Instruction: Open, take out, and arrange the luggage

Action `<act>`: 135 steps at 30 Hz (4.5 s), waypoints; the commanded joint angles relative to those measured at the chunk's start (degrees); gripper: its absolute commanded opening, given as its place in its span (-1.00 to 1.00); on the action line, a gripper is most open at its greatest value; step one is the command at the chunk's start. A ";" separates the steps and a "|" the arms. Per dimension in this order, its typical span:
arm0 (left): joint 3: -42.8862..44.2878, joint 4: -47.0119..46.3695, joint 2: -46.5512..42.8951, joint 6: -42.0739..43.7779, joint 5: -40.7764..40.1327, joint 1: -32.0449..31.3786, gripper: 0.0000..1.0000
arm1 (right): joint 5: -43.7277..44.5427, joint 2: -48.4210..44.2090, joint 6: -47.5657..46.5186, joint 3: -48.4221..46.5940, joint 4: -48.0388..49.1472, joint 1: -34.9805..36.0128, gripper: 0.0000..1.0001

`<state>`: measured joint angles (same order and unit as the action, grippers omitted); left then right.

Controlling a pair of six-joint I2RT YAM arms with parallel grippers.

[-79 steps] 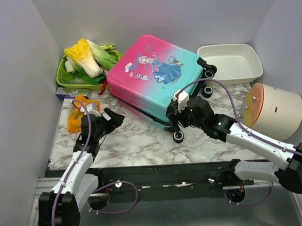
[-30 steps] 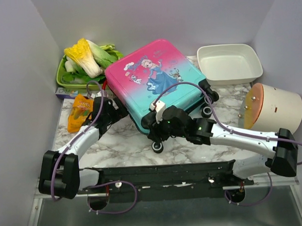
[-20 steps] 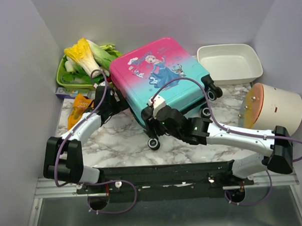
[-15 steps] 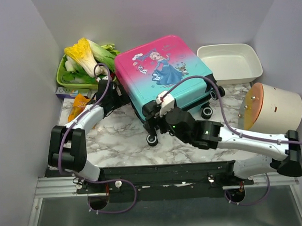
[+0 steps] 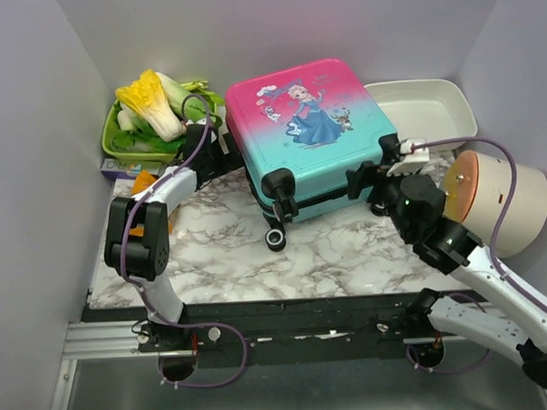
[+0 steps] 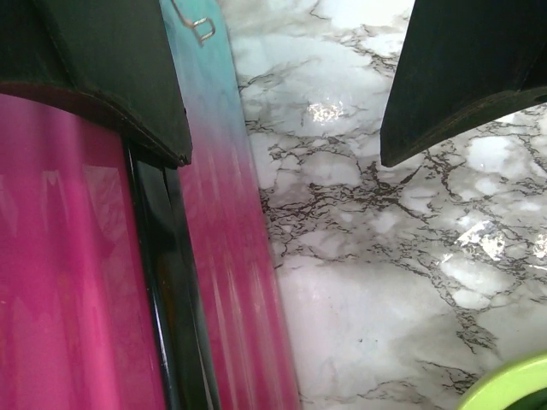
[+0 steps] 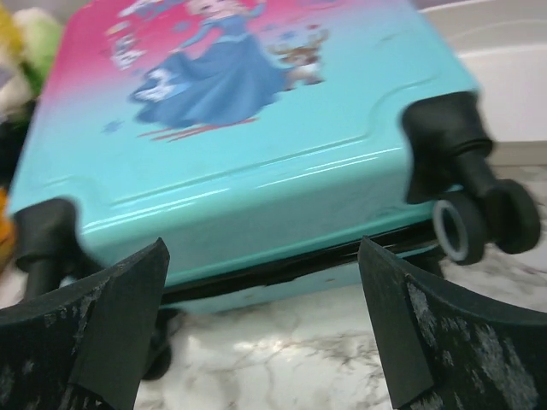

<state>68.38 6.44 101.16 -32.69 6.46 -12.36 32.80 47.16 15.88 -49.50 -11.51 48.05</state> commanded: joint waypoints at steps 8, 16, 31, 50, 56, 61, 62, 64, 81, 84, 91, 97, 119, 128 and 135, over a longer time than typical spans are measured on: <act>0.27 5.23 -16.40 3.94 -6.01 -1.96 0.97 | -23.19 10.22 -8.27 -6.49 -3.34 -33.10 1.00; -15.36 9.03 -43.48 1.40 -11.57 -4.95 0.97 | -32.52 18.32 -32.39 -8.60 -7.04 -38.03 1.00; -31.99 7.80 -65.57 -9.93 -9.97 -5.92 0.98 | -48.07 25.79 -34.96 -9.48 -10.37 -43.57 0.63; -32.26 7.62 -66.09 -13.90 -17.79 -5.92 0.97 | -60.15 5.95 -11.24 4.93 -1.24 -22.14 -0.99; -31.03 12.54 -70.05 -13.81 -21.40 -5.92 0.97 | -56.97 5.13 -7.44 4.59 1.23 -11.85 -0.99; -27.34 17.47 -73.91 -12.58 -22.19 -5.92 0.97 | -44.92 5.49 -7.61 -2.34 -2.37 -9.91 -0.99; -26.90 17.21 -74.53 -12.23 -21.41 -5.92 0.97 | -46.32 5.66 -8.57 -4.27 -3.16 -9.65 -0.99; -25.76 15.80 -75.85 -11.61 -20.18 -5.92 0.98 | -52.11 7.06 -8.67 -9.45 -3.26 -8.42 -0.99; -23.12 24.56 -78.24 -16.52 -24.09 -5.92 0.98 | -66.60 16.82 -5.77 -18.71 9.82 3.10 -0.99; -23.99 27.91 -74.64 -19.16 -32.37 -5.92 0.98 | -67.69 18.67 -7.88 -20.02 10.89 5.29 -0.78; -27.68 27.31 -74.62 -24.79 -38.43 -5.92 0.98 | -64.79 29.03 -13.67 -31.35 9.84 13.45 -0.63; -24.97 31.71 -72.17 -24.36 -44.17 -5.92 0.98 | -64.18 36.17 -15.35 -39.36 7.64 15.49 0.25; -28.03 22.48 -76.64 -15.83 -31.07 -5.92 0.98 | 0.71 5.42 -18.52 -13.73 9.76 12.86 1.00; -28.48 20.28 -72.60 -16.18 -28.44 -5.92 0.98 | -3.83 8.94 -3.25 -7.72 -2.71 -8.11 1.00; -29.01 19.48 -73.83 -14.34 -28.78 -5.92 0.97 | -53.60 25.71 -7.73 -10.18 14.74 -14.65 0.88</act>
<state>39.48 26.61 28.12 -48.90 -23.20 -18.24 12.84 69.32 5.72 -60.36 -3.51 31.42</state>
